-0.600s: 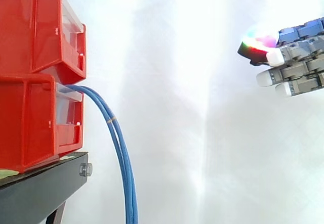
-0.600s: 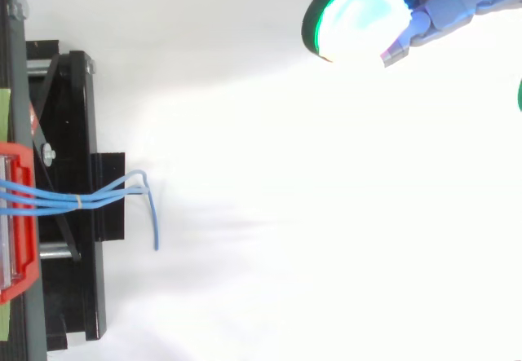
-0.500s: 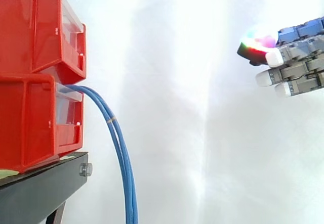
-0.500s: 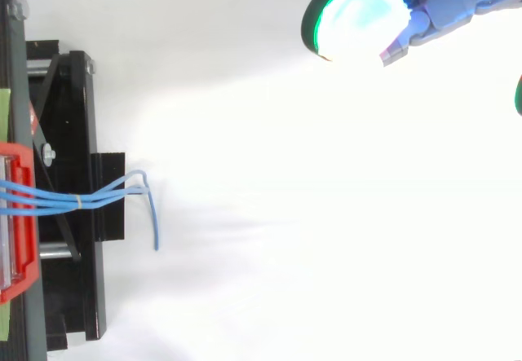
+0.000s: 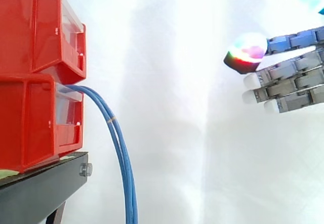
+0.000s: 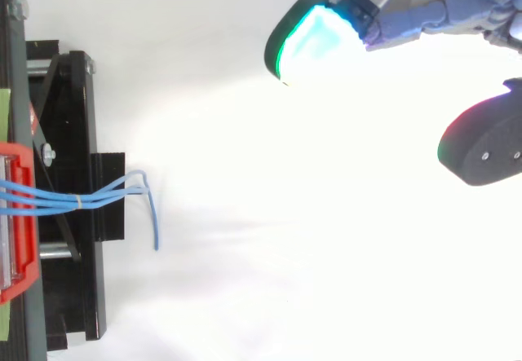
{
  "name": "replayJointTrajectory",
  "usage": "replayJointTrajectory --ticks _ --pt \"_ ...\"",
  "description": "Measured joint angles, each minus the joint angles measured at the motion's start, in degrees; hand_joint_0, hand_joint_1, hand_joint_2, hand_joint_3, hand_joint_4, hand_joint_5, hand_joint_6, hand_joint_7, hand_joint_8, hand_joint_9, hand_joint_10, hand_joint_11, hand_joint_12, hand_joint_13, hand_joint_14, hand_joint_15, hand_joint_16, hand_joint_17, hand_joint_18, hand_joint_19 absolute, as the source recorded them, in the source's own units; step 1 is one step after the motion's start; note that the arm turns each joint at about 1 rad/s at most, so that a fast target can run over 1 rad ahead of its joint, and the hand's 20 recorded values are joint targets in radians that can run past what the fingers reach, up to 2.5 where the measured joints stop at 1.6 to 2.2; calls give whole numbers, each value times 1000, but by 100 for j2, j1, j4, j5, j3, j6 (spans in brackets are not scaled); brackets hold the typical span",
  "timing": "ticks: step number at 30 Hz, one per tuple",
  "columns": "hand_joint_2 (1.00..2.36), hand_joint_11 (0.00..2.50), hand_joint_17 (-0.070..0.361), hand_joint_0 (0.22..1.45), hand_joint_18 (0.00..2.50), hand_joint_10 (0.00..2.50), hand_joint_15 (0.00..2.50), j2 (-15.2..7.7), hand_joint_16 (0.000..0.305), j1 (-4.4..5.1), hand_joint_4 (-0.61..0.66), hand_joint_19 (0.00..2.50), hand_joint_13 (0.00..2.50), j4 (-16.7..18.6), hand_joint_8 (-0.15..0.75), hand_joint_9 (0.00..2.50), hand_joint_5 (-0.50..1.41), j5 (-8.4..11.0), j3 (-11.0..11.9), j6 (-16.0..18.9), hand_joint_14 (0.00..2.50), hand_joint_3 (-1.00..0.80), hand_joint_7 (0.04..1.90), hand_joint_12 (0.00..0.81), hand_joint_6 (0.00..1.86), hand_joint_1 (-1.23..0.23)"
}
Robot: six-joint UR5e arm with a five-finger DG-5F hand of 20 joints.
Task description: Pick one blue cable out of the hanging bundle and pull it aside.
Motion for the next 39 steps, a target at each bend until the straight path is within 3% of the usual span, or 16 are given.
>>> replayJointTrajectory --ticks 3,9,21,28,39 --pt "1000 0 103 433 0 0 0 -16 46 17 -18 35 70 145 164 0 -289 39 0 -33 0 -495 615 305 501 -625" --pt "1000 0 95 429 0 0 0 -45 42 62 -70 0 0 249 159 0 -300 67 0 -113 0 -500 572 284 501 -631" --pt "1000 0 93 439 0 0 0 -363 41 143 -28 0 0 426 160 0 -290 31 0 179 0 -493 590 278 501 -638" --pt "1001 0 81 447 0 0 0 -484 36 192 0 0 0 580 162 0 -280 44 0 -160 0 -489 612 270 501 -639" --pt "1001 0 77 453 0 0 0 -823 34 249 13 0 10 1138 164 33 -274 90 32 -261 0 -484 624 264 501 -641"
